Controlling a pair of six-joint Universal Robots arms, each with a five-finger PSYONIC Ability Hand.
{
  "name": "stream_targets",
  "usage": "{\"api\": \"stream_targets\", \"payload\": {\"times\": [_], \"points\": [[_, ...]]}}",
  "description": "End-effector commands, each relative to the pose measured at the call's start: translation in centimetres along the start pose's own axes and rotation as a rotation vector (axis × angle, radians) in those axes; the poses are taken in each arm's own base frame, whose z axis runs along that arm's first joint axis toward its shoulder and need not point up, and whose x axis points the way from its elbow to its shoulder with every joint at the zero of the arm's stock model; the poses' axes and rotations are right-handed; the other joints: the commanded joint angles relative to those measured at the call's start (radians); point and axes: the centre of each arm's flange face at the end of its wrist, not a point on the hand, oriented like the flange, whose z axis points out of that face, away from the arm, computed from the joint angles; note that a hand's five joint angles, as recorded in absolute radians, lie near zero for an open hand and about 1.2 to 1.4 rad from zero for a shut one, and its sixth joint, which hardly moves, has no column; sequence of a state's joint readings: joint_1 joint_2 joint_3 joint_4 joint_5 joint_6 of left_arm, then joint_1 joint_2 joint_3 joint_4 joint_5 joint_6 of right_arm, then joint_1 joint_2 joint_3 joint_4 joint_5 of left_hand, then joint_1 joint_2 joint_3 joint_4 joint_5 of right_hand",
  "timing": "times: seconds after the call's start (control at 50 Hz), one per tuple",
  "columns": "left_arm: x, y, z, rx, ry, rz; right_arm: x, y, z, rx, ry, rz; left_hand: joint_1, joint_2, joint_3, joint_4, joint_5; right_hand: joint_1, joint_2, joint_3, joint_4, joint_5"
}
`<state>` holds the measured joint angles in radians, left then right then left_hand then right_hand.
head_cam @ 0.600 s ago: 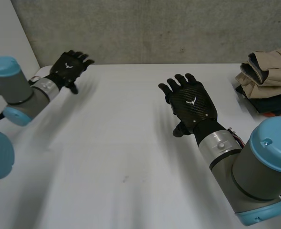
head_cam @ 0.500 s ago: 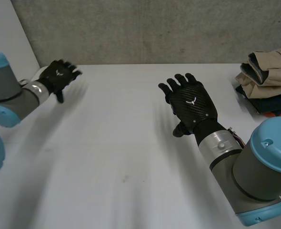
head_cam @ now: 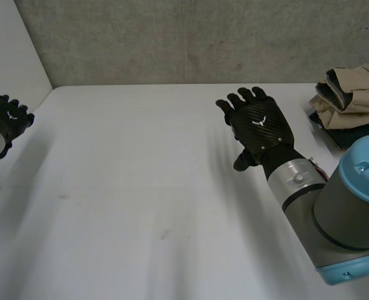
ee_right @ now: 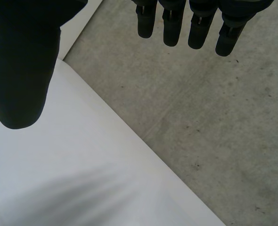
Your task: Fold the laundry.
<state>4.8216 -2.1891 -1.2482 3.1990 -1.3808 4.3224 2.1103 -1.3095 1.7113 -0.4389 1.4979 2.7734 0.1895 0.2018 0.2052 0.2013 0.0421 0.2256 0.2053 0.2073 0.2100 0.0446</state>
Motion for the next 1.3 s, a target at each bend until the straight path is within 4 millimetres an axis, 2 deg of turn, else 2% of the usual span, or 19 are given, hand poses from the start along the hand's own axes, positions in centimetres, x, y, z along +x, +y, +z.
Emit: {"api": "stream_targets", "payload": {"times": [0.02, 0.16, 0.24, 0.32, 0.4, 0.5, 0.64, 0.72, 0.74, 0.8, 0.82, 0.9, 0.96, 1.12, 1.3], "points": [[0.4, -0.3, -2.5, -0.071, 0.071, -0.050, 1.5, -0.7, 0.4, -0.009, 0.035, -0.001, -0.015, -0.027, -0.031, -0.027, -0.042, -0.051, -0.031, -0.033, -0.035, -0.045], [-0.3, -0.7, -5.1, -0.233, 0.098, -0.192, 2.9, -1.2, 0.6, -0.046, 0.053, 0.002, -0.015, -0.027, -0.031, -0.027, -0.042, -0.051, -0.031, -0.033, -0.035, -0.045], [-0.8, -2.1, -6.3, -0.208, 0.103, -0.313, 3.4, -1.5, 0.6, -0.058, 0.057, 0.012, -0.015, -0.027, -0.031, -0.027, -0.042, -0.051, -0.031, -0.033, -0.035, -0.045], [-1.1, -2.4, -7.5, -0.203, 0.103, -0.416, 4.0, -1.7, 0.6, -0.061, 0.066, 0.024, -0.015, -0.027, -0.031, -0.027, -0.042, -0.051, -0.031, -0.033, -0.035, -0.045], [-1.5, -3.3, -9.3, -0.176, 0.097, -0.509, 4.6, -1.9, 0.6, -0.055, 0.081, 0.033, -0.015, -0.027, -0.031, -0.027, -0.042, -0.051, -0.031, -0.033, -0.035, -0.045], [-2.4, -5.3, -12.2, -0.089, 0.051, -0.671, 5.5, -2.7, 0.7, -0.028, 0.099, 0.056, -0.015, -0.027, -0.031, -0.027, -0.042, -0.051, -0.031, -0.033, -0.035, -0.045], [-3.6, -6.9, -15.0, 0.003, -0.036, -0.821, 6.7, -3.6, 0.8, -0.030, 0.115, 0.101, -0.015, -0.027, -0.031, -0.027, -0.042, -0.051, -0.031, -0.033, -0.035, -0.045], [-3.9, -9.2, -16.9, 0.090, -0.021, -0.904, 7.6, -3.9, 0.7, -0.068, 0.113, 0.145, -0.015, -0.027, -0.031, -0.027, -0.042, -0.051, -0.031, -0.033, -0.035, -0.045], [-4.1, -10.9, -18.0, 0.151, 0.010, -0.937, 8.0, -4.0, 0.7, -0.087, 0.111, 0.165, -0.015, -0.027, -0.031, -0.027, -0.042, -0.051, -0.031, -0.033, -0.035, -0.045], [-4.4, -13.3, -19.8, 0.227, 0.065, -0.979, 9.0, -4.3, 0.7, -0.110, 0.123, 0.199, -0.015, -0.027, -0.031, -0.027, -0.042, -0.051, -0.031, -0.033, -0.035, -0.045], [-4.5, -14.5, -21.1, 0.249, 0.107, -1.005, 9.5, -4.4, 0.6, -0.127, 0.130, 0.217, -0.015, -0.027, -0.031, -0.027, -0.042, -0.051, -0.031, -0.033, -0.035, -0.045], [-4.2, -16.7, -23.7, 0.265, 0.204, -1.043, 10.5, -4.4, 0.5, -0.159, 0.148, 0.244, -0.015, -0.027, -0.031, -0.027, -0.042, -0.051, -0.031, -0.033, -0.035, -0.045], [-3.9, -17.6, -24.8, 0.262, 0.232, -1.056, 10.8, -4.4, 0.2, -0.175, 0.155, 0.245, -0.015, -0.027, -0.031, -0.027, -0.042, -0.051, -0.031, -0.033, -0.035, -0.045], [-3.8, -18.2, -24.4, 0.276, 0.165, -1.038, 10.7, -4.3, -0.1, -0.168, 0.159, 0.228, -0.015, -0.027, -0.031, -0.027, -0.042, -0.051, -0.031, -0.033, -0.035, -0.045], [-3.2, -18.2, -24.0, 0.272, 0.182, -1.011, 10.3, -4.9, -0.4, -0.127, 0.152, 0.206, -0.015, -0.027, -0.031, -0.027, -0.042, -0.051, -0.031, -0.033, -0.035, -0.045]]}}
